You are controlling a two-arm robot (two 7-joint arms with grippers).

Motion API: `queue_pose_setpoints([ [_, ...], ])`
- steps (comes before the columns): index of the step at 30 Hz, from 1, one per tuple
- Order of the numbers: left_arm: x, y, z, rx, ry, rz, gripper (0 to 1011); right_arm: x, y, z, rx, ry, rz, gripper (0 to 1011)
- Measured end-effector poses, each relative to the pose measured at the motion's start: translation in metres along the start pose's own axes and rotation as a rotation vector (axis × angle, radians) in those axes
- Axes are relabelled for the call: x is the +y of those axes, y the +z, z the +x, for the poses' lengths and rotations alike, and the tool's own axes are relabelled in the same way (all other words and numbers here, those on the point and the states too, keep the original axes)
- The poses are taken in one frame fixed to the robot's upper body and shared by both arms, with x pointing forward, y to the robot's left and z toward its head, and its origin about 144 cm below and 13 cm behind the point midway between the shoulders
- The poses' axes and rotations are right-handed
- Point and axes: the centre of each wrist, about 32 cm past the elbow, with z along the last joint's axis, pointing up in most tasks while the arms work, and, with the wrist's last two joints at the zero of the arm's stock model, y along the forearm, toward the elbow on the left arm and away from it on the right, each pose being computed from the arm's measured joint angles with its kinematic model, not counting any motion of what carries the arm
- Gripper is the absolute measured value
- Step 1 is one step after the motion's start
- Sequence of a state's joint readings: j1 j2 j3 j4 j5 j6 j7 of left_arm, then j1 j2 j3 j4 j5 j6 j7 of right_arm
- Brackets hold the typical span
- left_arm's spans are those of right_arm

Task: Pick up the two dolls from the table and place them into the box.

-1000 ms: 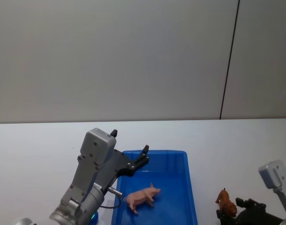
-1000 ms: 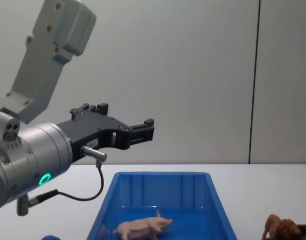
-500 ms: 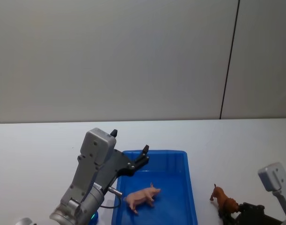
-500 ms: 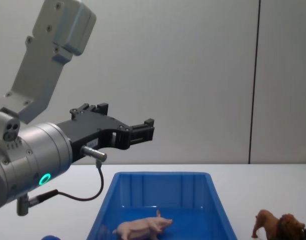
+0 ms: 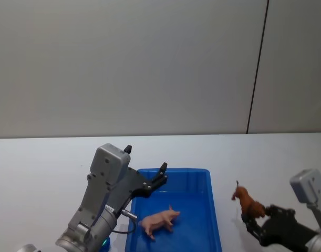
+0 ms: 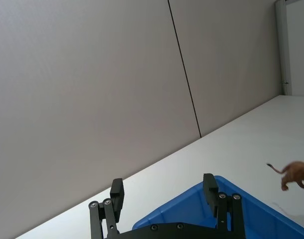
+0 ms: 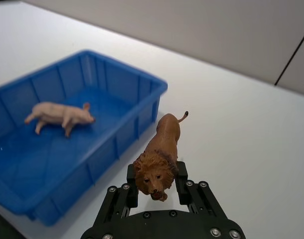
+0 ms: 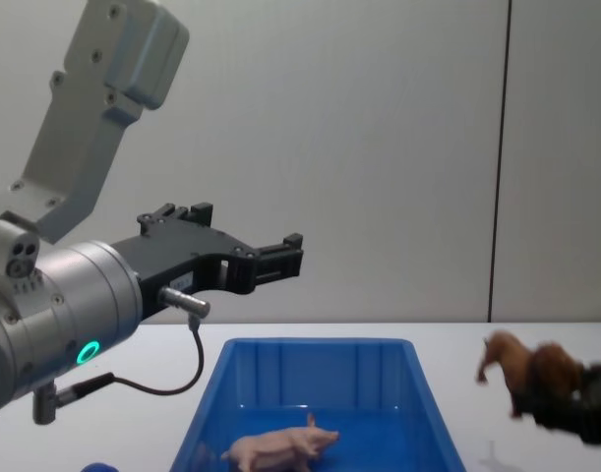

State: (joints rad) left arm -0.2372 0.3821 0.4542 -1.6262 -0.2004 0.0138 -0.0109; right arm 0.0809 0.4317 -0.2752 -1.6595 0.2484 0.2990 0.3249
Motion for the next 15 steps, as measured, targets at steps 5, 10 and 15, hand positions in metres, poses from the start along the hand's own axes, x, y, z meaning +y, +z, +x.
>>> queue_pose_setpoints([
  [5, 0.000, 0.000, 0.000, 0.000, 0.000, 0.000, 1001, 0.003, 0.016, 0.001, -0.029, 0.023, 0.057, 419],
  [10, 0.000, 0.000, 0.000, 0.000, 0.000, 0.000, 1001, 0.010, 0.033, 0.003, -0.041, 0.062, 0.100, 419],
  [15, 0.000, 0.000, 0.000, 0.000, 0.000, 0.000, 1001, 0.027, 0.051, 0.004, -0.030, 0.132, 0.116, 418],
])
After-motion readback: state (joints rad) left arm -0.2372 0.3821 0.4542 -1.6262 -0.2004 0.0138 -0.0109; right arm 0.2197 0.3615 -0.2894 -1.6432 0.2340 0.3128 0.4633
